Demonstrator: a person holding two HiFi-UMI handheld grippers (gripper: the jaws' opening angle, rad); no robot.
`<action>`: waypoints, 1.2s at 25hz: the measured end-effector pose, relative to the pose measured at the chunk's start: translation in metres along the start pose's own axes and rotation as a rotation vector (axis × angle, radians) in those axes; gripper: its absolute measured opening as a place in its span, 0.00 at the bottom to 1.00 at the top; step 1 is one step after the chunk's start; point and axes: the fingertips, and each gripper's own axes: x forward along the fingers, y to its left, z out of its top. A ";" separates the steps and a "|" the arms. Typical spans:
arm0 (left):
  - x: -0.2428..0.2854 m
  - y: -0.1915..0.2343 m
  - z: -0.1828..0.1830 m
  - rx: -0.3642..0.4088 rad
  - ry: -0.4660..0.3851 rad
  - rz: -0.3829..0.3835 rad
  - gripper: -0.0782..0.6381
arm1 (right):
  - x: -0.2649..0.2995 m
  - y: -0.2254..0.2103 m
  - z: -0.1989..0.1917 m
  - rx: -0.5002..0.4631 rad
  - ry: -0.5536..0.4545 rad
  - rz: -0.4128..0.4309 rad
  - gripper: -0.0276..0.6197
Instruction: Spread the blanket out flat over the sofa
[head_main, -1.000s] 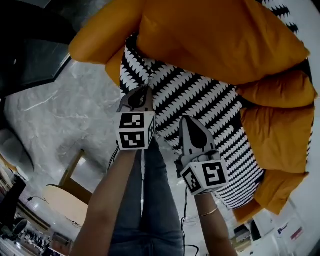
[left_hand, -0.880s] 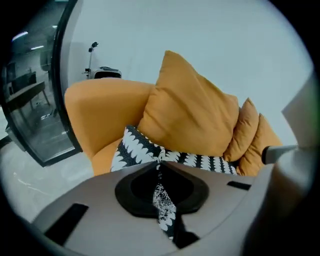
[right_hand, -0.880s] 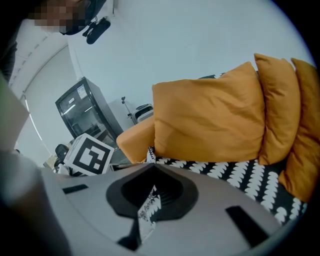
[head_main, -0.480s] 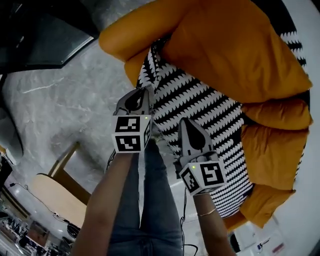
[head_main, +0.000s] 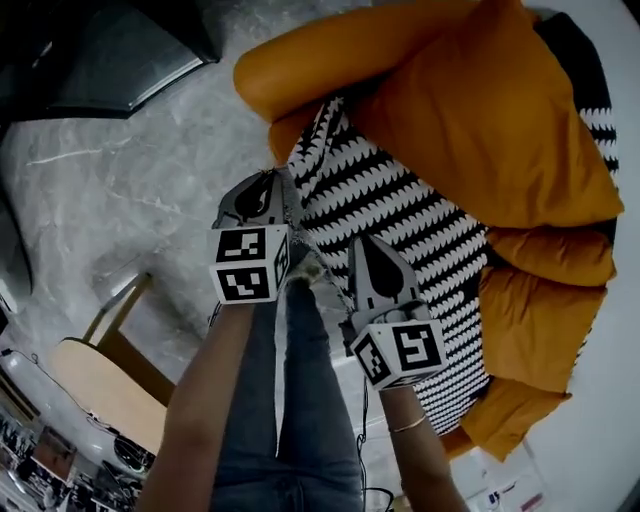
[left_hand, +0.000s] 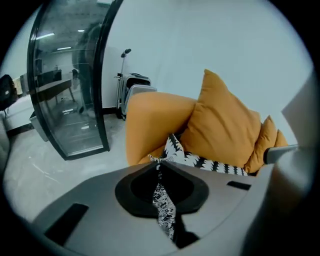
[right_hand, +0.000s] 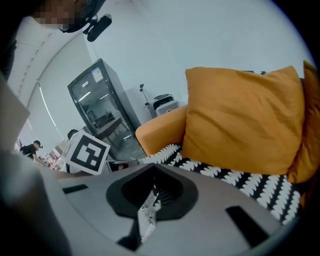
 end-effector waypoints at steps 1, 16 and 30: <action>0.000 0.006 0.001 -0.005 0.001 0.006 0.15 | 0.004 0.004 0.001 -0.003 0.006 0.003 0.06; 0.018 0.079 -0.002 -0.115 0.050 0.041 0.15 | 0.051 0.047 0.012 -0.054 0.069 0.042 0.06; 0.080 0.122 -0.024 -0.130 0.117 0.059 0.15 | 0.091 0.045 0.001 -0.078 0.124 0.066 0.06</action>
